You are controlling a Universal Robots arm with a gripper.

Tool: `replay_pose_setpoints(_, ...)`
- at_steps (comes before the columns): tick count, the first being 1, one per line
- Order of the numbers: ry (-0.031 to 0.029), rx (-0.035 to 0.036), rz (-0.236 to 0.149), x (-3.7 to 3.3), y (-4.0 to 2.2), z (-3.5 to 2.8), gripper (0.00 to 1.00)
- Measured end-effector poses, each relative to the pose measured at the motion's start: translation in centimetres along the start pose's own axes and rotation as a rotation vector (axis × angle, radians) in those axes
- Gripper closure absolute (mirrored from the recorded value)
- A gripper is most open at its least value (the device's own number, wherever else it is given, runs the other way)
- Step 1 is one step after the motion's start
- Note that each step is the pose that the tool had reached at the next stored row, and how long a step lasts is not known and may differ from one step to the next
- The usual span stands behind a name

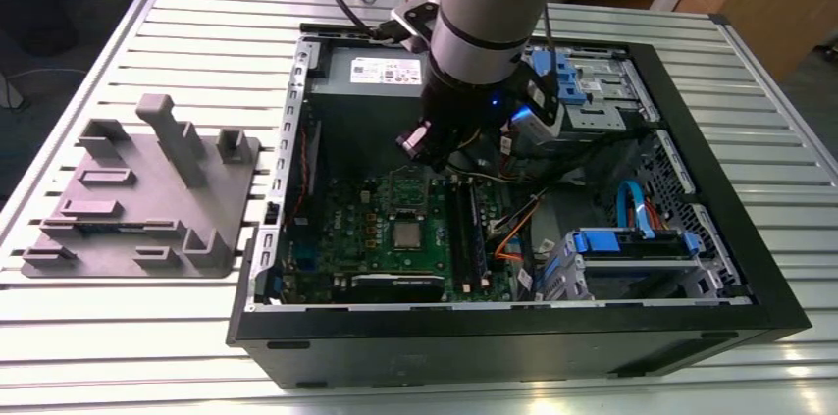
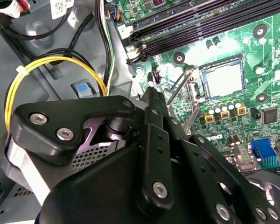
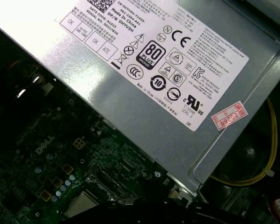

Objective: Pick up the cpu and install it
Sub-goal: 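Close the cpu cover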

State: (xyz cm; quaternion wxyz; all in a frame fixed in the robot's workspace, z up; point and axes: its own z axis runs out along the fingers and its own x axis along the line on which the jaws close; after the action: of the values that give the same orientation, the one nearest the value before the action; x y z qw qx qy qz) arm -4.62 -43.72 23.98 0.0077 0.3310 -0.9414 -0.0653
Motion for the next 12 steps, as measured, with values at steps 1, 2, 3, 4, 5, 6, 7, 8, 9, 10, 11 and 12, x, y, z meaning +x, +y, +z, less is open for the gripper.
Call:
replay_pose_setpoints(1,0.0004,-0.0001,-0.004,0.0,0.0,-0.01,0.9)
replay_pose_setpoints(2,0.0009,-0.0004,-0.008,0.0,0.0,-0.02,0.9)
replay_pose_setpoints(3,0.0016,-0.0004,-0.013,0.0,0.0,-0.03,0.9)
replay_pose_setpoints(4,0.0023,-0.0004,-0.018,0.0,0.0,-0.05,0.9)
replay_pose_setpoints(5,0.003,-0.0005,-0.023,0.01,0.0,-0.06,0.9)
replay_pose_setpoints(6,0.0038,-0.0006,-0.028,0.0,0.0,-0.08,0.9)
replay_pose_setpoints(7,0.0046,-0.0006,-0.032,0.01,0.0,-0.12,0.9)
replay_pose_setpoints(8,0.0051,-0.0008,-0.036,0.01,0.01,-0.15,0.9)
replay_pose_setpoints(9,0.0054,-0.001,-0.04,0.01,0.01,-0.19,0.9)
replay_pose_setpoints(10,0.0057,-0.0011,-0.043,0.0,0.02,-0.22,0.9)
replay_pose_setpoints(11,0.0059,-0.0012,-0.045,0.01,0.02,-0.24,0.9)
replay_pose_setpoints(12,0.0061,-0.0014,-0.048,0.01,0.01,-0.25,0.9)
